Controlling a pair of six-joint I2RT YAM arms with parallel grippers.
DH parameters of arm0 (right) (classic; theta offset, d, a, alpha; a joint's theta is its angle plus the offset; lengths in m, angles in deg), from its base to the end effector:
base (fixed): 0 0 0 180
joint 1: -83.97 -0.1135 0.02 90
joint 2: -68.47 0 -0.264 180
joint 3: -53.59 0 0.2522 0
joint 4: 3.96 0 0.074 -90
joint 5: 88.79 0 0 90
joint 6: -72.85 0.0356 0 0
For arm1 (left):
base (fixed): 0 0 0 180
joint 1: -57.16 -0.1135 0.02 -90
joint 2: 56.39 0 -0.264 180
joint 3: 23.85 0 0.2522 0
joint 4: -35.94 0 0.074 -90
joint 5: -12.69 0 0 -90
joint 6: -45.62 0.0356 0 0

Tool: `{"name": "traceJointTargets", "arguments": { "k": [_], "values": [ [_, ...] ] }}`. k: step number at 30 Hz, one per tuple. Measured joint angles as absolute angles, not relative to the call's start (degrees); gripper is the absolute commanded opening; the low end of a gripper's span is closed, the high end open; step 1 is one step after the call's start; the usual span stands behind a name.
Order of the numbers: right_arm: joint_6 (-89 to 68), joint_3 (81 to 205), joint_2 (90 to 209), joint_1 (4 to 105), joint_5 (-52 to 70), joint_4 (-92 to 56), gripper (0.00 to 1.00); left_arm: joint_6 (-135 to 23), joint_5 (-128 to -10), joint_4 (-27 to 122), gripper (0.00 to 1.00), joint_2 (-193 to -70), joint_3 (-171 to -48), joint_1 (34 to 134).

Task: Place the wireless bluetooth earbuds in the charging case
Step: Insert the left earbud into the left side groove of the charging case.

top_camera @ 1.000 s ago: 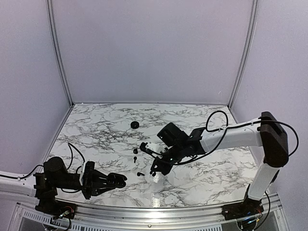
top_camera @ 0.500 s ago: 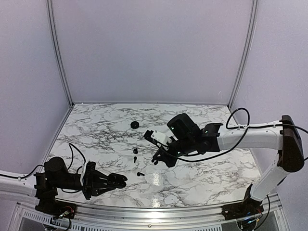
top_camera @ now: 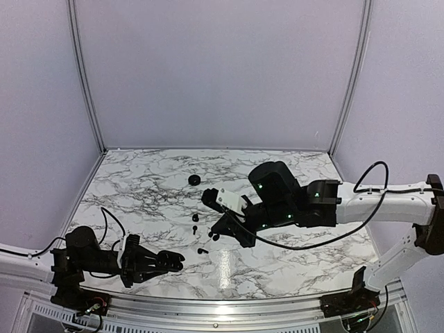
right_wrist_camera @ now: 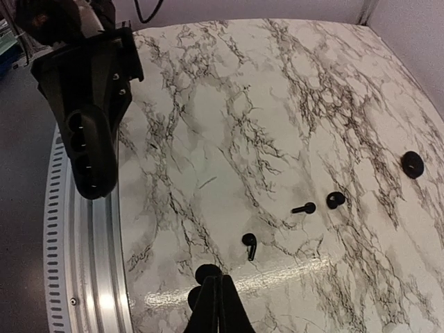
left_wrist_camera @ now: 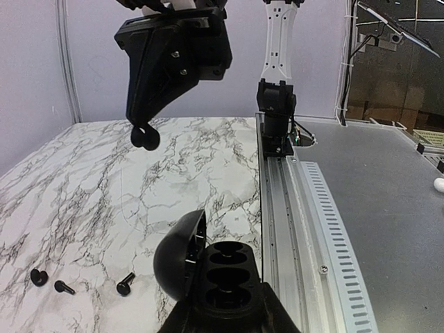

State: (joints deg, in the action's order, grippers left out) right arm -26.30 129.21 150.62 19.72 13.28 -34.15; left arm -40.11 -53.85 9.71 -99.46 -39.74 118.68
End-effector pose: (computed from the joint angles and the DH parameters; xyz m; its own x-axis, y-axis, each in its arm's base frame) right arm 0.1331 0.2930 0.2813 -0.1048 -0.5752 -0.8112 -0.9828 0.1848 -0.0040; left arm 0.0630 -0.1458 0.1768 0.0663 0.0211 -0.9976 0.9940 0.0862 0.0679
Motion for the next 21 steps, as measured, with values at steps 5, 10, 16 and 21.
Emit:
{"name": "traceJointTargets", "arguments": {
  "k": [5,10,16,21],
  "values": [
    [-27.33,129.28,148.69,14.56,11.88,-33.51,0.0,-39.76,-53.41,9.1,0.0,-97.87,-39.74,118.68],
    [-28.14,130.63,147.21,10.36,9.76,-32.64,0.0,-39.84,-53.35,8.97,0.0,-96.4,-39.74,118.68],
    [-29.25,133.52,147.34,6.89,7.03,-31.41,0.0,-40.33,-53.32,8.88,0.0,-95.79,-39.74,118.68],
    [-30.34,136.25,148.65,5.1,5.15,-30.36,0.0,-40.57,-53.19,8.82,0.0,-96.12,-39.74,118.68]
  ]
}}
